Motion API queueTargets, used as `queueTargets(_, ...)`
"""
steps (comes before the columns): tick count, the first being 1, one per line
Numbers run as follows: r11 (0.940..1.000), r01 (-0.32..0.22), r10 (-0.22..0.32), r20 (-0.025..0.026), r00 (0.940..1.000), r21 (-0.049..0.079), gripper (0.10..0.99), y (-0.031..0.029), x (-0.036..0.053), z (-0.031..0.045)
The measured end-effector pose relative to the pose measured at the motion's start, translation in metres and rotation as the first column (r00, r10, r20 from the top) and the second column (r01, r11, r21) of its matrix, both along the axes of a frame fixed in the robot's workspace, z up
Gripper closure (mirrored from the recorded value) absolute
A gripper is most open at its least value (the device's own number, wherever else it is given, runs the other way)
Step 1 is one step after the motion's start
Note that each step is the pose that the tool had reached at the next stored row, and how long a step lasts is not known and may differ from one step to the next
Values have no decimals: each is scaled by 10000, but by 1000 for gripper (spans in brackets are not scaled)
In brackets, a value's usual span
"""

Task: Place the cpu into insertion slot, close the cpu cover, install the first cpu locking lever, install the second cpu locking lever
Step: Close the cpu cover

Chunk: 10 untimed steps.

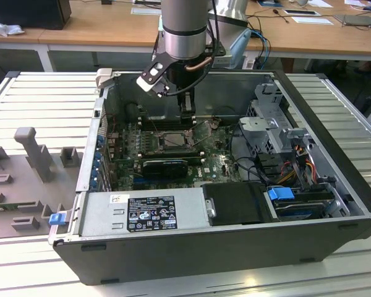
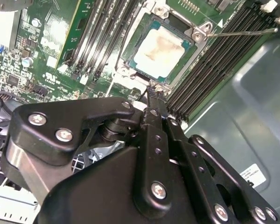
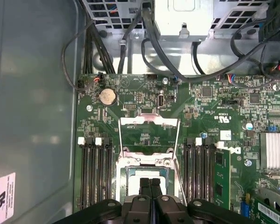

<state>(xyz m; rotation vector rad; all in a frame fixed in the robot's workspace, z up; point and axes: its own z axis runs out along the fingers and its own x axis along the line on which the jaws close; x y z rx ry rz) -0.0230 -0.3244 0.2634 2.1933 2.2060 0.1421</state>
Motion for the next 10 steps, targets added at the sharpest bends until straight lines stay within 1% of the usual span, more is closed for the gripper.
queueTargets(2, 10000, -1, 1, 0, 10000, -1, 980, 0, 24, 0)
queueTargets(5, 10000, -1, 1, -2, 10000, -1, 980, 0, 98, 0)
queueTargets(10, 10000, 0, 0, -1, 10000, -1, 980, 1, 104, 22)
